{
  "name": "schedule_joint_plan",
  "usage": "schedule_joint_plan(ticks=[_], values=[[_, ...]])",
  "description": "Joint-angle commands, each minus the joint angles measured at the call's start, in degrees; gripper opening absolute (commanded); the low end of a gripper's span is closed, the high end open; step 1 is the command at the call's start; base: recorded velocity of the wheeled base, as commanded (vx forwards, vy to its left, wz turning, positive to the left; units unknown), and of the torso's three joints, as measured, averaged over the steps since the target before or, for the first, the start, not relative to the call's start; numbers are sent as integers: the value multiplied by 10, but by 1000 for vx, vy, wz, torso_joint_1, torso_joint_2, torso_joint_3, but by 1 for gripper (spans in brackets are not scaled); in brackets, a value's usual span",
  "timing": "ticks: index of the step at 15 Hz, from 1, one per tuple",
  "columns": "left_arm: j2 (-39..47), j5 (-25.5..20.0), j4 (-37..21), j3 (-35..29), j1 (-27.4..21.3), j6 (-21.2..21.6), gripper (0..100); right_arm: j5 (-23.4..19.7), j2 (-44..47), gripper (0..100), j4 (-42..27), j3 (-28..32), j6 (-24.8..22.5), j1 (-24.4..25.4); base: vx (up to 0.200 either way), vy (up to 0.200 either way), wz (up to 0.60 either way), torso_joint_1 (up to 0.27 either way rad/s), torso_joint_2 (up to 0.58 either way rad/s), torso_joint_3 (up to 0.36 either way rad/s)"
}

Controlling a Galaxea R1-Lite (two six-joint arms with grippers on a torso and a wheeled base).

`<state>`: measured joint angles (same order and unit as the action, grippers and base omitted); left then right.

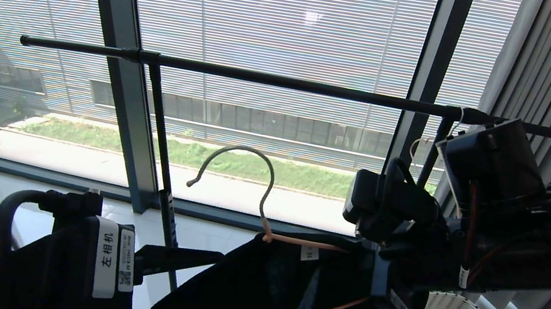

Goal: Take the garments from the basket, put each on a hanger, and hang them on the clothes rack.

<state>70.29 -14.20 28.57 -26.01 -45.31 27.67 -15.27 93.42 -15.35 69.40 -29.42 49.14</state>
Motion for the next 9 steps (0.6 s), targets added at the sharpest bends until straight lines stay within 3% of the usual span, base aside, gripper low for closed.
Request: schedule_joint_plan(ticks=[1,3,6,9], values=[[-3,30,0,1,8,-2,100,-3,-24,0,13,-13,-28,-2,0,0,0,0,0,0],[-9,46,0,11,15,-3,100,-6,-44,0,53,-34,-56,-3,0,0,0,0,0,0],[-36,48,0,49,26,-3,100,-3,-76,0,124,-95,-57,-33,0,0,0,0,0,0],[-40,47,0,74,92,-4,100,0,-93,0,205,-137,-56,-64,0,0,0,0,0,0]])
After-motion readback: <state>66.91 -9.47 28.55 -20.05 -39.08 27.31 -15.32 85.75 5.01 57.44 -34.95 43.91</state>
